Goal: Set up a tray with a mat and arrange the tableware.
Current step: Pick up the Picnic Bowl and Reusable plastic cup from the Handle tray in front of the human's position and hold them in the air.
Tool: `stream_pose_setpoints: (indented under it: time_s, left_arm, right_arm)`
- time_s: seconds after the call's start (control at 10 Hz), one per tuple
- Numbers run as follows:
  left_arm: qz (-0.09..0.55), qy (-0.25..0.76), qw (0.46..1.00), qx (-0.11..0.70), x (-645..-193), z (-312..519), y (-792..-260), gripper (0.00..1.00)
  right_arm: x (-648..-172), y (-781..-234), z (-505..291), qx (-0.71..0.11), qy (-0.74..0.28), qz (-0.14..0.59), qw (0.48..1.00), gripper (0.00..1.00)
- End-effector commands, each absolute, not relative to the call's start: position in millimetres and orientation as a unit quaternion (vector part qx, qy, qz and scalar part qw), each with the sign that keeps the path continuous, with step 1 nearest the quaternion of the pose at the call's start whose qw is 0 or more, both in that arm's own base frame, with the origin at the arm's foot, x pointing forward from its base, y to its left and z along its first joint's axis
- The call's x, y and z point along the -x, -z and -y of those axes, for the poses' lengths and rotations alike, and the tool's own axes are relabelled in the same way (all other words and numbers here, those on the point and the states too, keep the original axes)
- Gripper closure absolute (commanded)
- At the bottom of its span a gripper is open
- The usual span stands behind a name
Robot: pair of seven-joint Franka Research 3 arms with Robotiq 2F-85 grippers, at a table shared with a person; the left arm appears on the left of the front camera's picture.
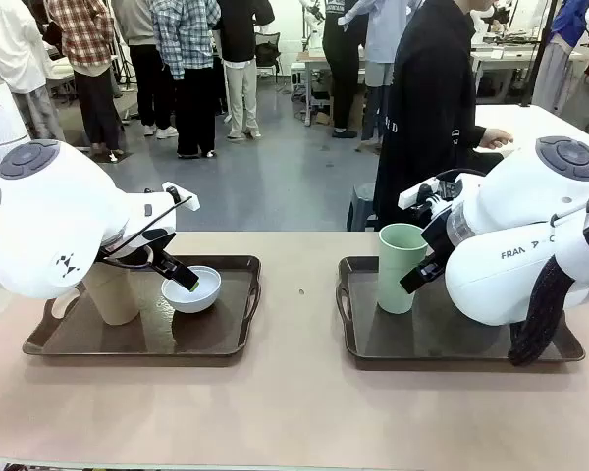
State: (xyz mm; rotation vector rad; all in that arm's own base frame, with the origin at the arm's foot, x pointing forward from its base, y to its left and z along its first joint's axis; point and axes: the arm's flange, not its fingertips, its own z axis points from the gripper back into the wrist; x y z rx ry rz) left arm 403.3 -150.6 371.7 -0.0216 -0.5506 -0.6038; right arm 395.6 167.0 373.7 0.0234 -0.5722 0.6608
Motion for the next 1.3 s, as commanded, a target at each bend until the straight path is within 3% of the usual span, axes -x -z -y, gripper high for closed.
stream_pose_setpoints:
  time_s: [0.0,1.2]
  left_arm:
    - [0.268,0.294,0.918,0.011,-403.2,150.6,-371.6,0.00]
    - [0.268,0.294,0.918,0.011,-403.2,150.9,-371.7,0.00]
  right_arm:
    - [-395.6,-373.6,-167.1,-0.011,-0.320,0.277,0.906,0.00]
    - [-395.6,-373.7,-167.0,-0.011,-0.320,0.277,0.906,0.00]
